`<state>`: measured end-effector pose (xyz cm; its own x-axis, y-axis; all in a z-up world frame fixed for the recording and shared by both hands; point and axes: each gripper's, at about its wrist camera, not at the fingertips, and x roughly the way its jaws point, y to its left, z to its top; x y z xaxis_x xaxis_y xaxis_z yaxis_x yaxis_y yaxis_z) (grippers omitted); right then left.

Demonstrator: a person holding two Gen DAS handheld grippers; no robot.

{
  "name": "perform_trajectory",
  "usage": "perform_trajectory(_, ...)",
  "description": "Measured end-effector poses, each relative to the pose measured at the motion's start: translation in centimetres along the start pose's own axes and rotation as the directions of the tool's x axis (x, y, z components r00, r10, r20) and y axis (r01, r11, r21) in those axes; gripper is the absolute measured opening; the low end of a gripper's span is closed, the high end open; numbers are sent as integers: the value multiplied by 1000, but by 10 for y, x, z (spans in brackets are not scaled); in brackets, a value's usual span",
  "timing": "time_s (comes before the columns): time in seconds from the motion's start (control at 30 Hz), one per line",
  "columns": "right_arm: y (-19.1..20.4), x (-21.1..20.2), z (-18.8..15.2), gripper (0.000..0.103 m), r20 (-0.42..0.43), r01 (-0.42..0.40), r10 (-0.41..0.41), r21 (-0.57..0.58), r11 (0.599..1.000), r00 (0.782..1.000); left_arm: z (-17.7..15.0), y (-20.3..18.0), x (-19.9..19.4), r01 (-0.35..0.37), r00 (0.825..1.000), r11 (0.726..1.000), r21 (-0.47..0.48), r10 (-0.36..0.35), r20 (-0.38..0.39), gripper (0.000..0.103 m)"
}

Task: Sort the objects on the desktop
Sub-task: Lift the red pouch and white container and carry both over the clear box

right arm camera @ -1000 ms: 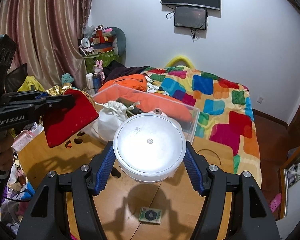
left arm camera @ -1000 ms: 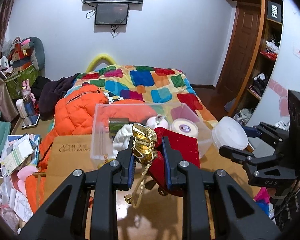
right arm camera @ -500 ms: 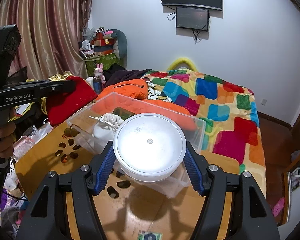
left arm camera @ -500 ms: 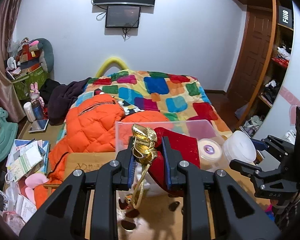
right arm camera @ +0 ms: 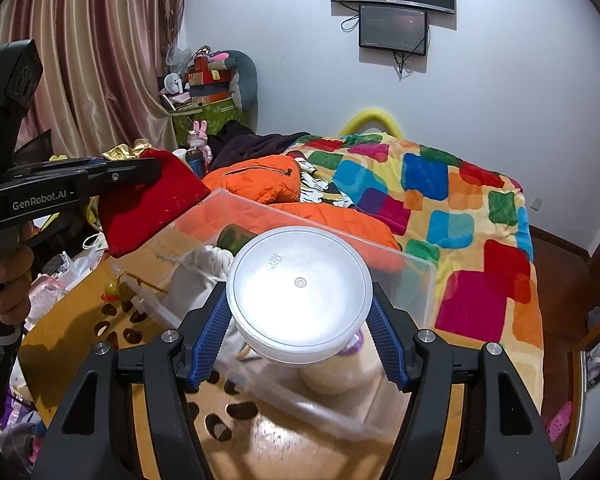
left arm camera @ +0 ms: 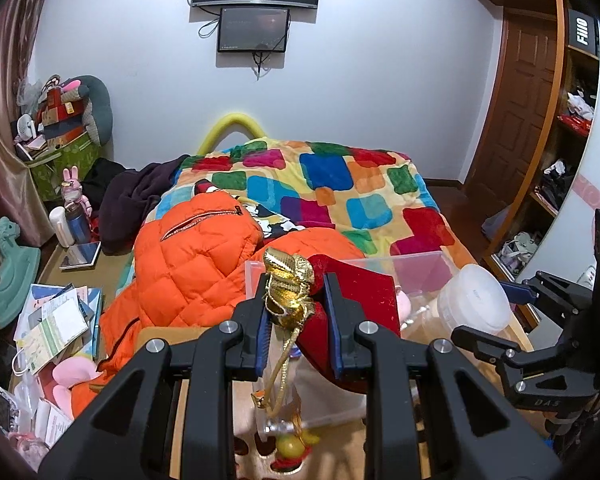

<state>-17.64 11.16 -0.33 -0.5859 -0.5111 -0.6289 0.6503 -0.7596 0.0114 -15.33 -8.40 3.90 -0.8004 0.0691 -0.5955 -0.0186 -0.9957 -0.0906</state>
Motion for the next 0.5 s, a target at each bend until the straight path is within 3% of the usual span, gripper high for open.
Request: perform_trajectory(0.5, 5, 41, 12, 63, -41, -23, 22, -26, 999, 999, 2, 3, 46, 9, 998, 1000, 2, -9, -63, 23)
